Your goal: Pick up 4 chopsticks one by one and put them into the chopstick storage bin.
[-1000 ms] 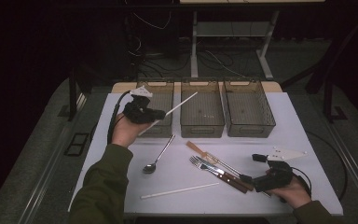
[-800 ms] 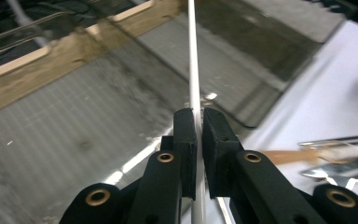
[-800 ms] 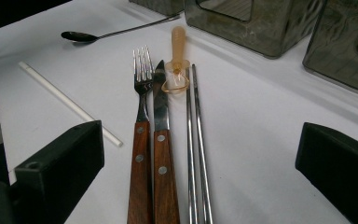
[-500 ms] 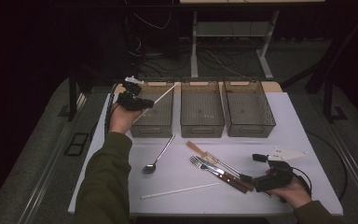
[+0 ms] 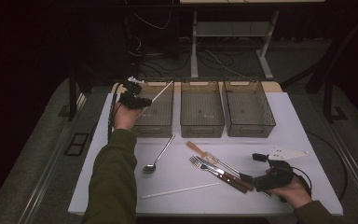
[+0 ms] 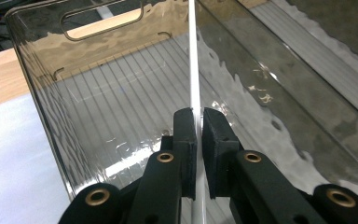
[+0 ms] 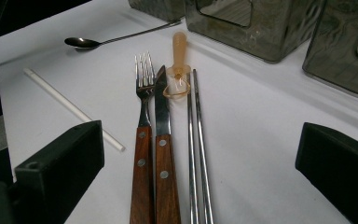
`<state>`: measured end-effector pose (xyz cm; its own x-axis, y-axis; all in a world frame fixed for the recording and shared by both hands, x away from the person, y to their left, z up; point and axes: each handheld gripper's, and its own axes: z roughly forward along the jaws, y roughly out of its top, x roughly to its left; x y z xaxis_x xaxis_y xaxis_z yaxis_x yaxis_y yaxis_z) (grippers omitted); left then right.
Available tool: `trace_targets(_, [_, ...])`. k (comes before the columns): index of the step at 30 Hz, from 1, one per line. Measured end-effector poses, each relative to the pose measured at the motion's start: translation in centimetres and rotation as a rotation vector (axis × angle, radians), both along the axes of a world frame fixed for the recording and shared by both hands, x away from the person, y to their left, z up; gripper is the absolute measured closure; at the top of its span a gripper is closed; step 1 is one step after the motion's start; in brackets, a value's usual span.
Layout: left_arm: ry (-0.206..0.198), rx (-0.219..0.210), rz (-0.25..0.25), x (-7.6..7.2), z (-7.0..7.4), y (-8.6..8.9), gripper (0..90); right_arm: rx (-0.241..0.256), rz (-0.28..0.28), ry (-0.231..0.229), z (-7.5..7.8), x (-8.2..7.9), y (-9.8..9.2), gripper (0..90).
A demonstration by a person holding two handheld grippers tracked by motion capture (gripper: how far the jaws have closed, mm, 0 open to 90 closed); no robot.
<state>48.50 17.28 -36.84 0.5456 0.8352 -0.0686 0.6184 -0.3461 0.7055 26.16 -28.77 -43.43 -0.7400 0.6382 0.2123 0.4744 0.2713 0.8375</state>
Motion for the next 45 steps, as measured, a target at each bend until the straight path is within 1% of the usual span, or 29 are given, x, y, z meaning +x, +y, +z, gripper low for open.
trace_targets(1, [-0.001, -0.001, 0.006, 0.1, -0.1, 0.1, 83.6, 0.000, 0.001, 0.002, 0.0, 0.0, 0.0, 1.3])
trace_targets(2, [-0.014, 0.004, 0.020, 0.2, -0.2, 0.1, 82.7, 0.001, 0.001, 0.001, 0.0, 0.0, 0.0, 1.3])
trace_targets(3, [-0.031, -0.011, 0.036, 0.2, -0.3, 0.2, 77.0, 0.003, 0.002, 0.003, 0.0, 0.0, 0.0, 1.3])
trace_targets(4, [-0.033, -0.021, 0.039, 0.2, -0.3, 0.2, 66.0, 0.005, 0.003, 0.004, 0.0, 0.0, 0.0, 1.3])
trace_targets(6, [-0.042, -0.019, 0.025, 0.0, -0.2, 0.2, 59.1, 0.007, 0.006, 0.005, 0.0, 0.0, 0.0, 1.3])
trace_targets(8, [-0.056, -0.023, 0.013, -0.2, 0.1, 0.1, 50.4, 0.007, 0.007, 0.005, 0.0, 0.0, 0.1, 1.3])
trace_targets(10, [-0.068, -0.043, -0.004, -0.4, 0.4, 0.1, 45.3, 0.007, 0.007, 0.005, 0.0, 0.0, 0.1, 1.3])
trace_targets(11, [-0.064, -0.062, -0.014, -0.6, 0.5, 0.0, 42.5, 0.006, 0.006, 0.004, 0.0, 0.0, 0.1, 1.3])
trace_targets(13, [-0.070, -0.058, -0.044, -1.1, 0.9, -0.1, 38.7, 0.008, 0.003, 0.006, 0.1, 0.0, 0.1, 1.3])
trace_targets(15, [-0.072, -0.073, -0.066, -1.6, 1.1, -0.3, 35.6, 0.007, 0.002, 0.003, 0.1, 0.0, 0.0, 1.3])
trace_targets(16, [-0.077, -0.073, -0.086, -2.1, 1.3, -0.4, 35.1, 0.006, 0.002, 0.004, 0.1, 0.0, 0.0, 1.3])
trace_targets(17, [-0.084, -0.073, -0.091, -2.4, 1.3, -0.4, 34.8, 0.006, 0.001, 0.004, 0.1, 0.0, 0.0, 1.3])
trace_targets(19, [-0.087, -0.097, -0.103, -3.1, 1.6, -0.6, 31.8, 0.003, 0.000, 0.004, 0.0, -0.1, 0.1, 1.3])
trace_targets(21, [-0.105, -0.119, -0.113, -4.0, 1.8, -0.7, 31.3, -0.002, -0.001, 0.005, 0.1, -0.1, 0.1, 1.3])
trace_targets(23, [-0.112, -0.138, -0.126, -4.9, 1.8, -0.8, 31.0, -0.002, -0.003, 0.003, 0.0, -0.1, 0.1, 1.3])
trace_targets(25, [-0.111, -0.140, -0.156, -5.5, 1.7, -0.9, 30.0, -0.003, -0.006, 0.003, 0.0, -0.1, 0.0, 1.3])
trace_targets(29, [-0.120, -0.146, -0.206, -7.2, 1.5, -1.2, 28.0, -0.005, -0.004, 0.006, 0.0, -0.1, 0.1, 1.3])
trace_targets(36, [-0.120, -0.172, -0.260, -9.5, 0.6, -1.5, 25.1, -0.005, -0.004, 0.008, 0.0, -0.1, 0.1, 1.3])
trace_targets(38, [-0.118, -0.185, -0.275, -10.2, 0.3, -1.7, 24.9, -0.009, -0.005, 0.010, 0.0, -0.1, 0.1, 1.3])
trace_targets(39, [-0.117, -0.201, -0.284, -10.5, 0.2, -1.7, 24.8, -0.008, -0.005, 0.010, 0.0, -0.1, 0.2, 1.3])
trace_targets(40, [-0.118, -0.207, -0.292, -10.8, 0.1, -1.8, 24.8, -0.009, -0.006, 0.010, 0.0, -0.1, 0.2, 1.3])
trace_targets(45, [-0.123, -0.207, -0.327, -12.4, -0.3, -2.2, 24.7, -0.012, -0.006, 0.007, -0.1, 0.0, 0.1, 1.3])
